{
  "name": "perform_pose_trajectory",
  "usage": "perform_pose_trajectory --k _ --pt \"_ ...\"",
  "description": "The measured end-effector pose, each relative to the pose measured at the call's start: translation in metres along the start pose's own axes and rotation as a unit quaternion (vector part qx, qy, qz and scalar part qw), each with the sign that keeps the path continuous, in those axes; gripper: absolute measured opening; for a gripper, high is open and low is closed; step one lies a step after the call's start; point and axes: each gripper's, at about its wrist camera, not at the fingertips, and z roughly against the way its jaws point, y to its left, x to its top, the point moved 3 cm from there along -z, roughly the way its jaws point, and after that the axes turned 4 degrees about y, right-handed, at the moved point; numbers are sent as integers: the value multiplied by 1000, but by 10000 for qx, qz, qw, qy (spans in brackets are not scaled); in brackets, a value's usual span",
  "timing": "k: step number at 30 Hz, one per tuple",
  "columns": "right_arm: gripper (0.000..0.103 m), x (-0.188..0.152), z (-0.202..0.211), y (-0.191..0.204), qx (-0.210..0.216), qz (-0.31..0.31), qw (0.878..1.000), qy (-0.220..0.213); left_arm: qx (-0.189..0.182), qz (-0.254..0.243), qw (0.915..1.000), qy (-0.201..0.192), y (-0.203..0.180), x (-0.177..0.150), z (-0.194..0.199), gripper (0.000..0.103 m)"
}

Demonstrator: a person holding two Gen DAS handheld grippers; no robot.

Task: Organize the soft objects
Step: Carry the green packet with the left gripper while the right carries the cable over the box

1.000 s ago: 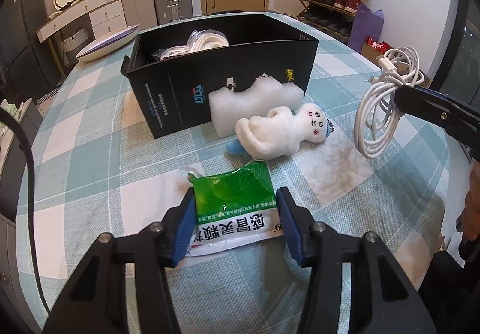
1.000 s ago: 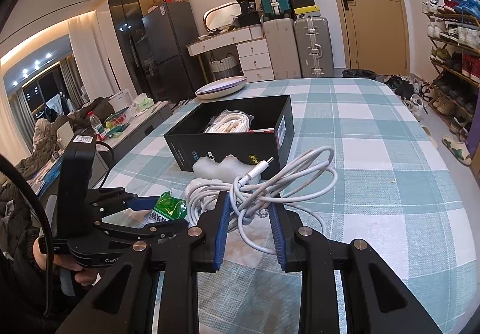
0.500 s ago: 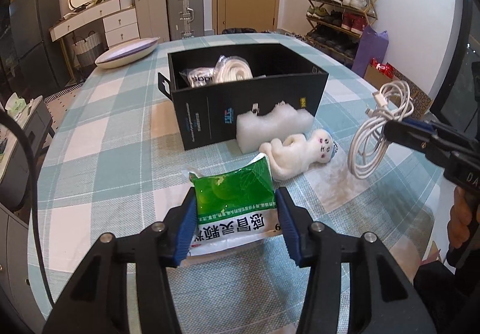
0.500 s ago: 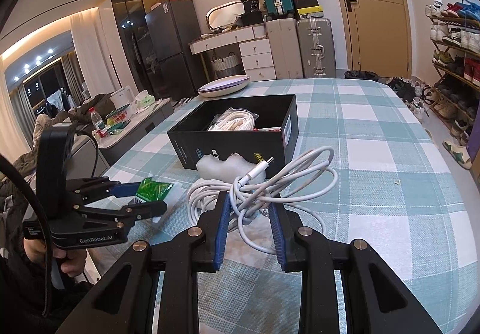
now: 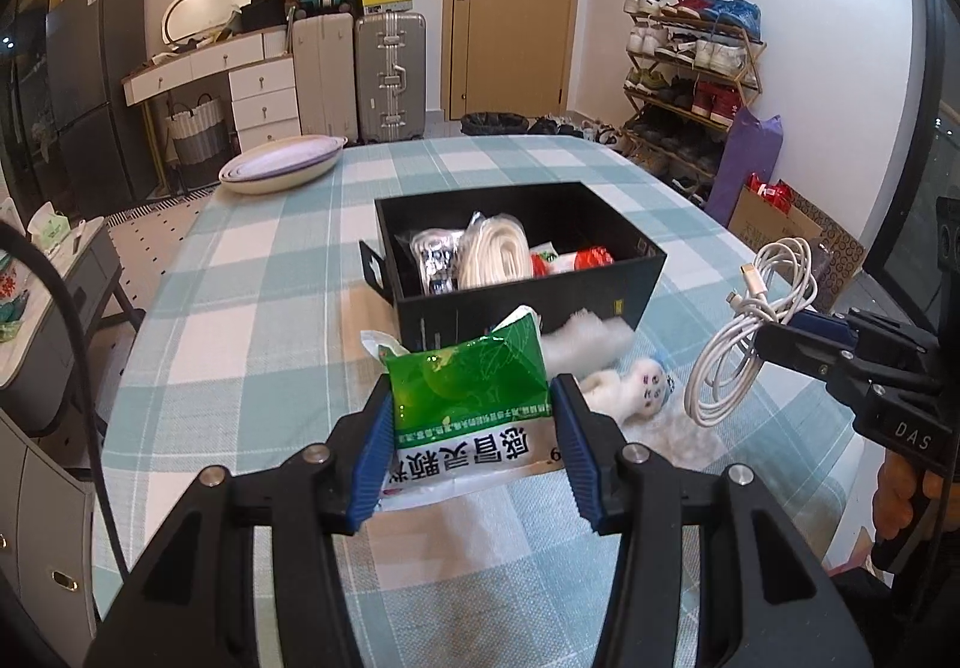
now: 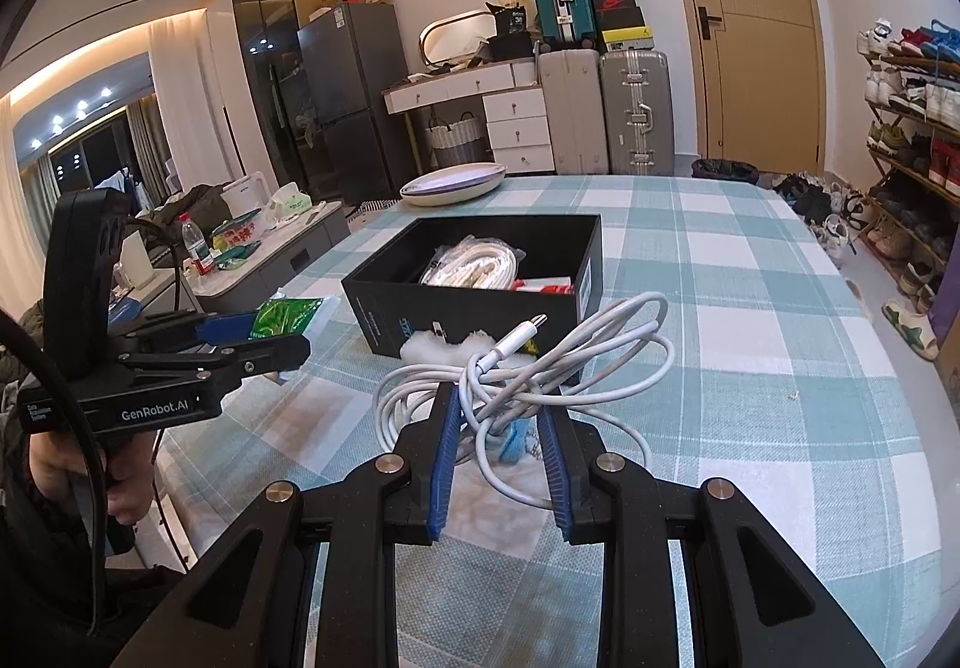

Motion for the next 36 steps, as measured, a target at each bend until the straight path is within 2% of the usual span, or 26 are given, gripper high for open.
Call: perform_pose_trajectory --k 19,36 --pt "26 45 -6 5 -132 185 9995 -207 50 -26 9993 -359 8 38 -1 50" --pt "26 78 -37 4 -200 355 9990 -159 85 -46 9993 -350 6 67 -28 50"
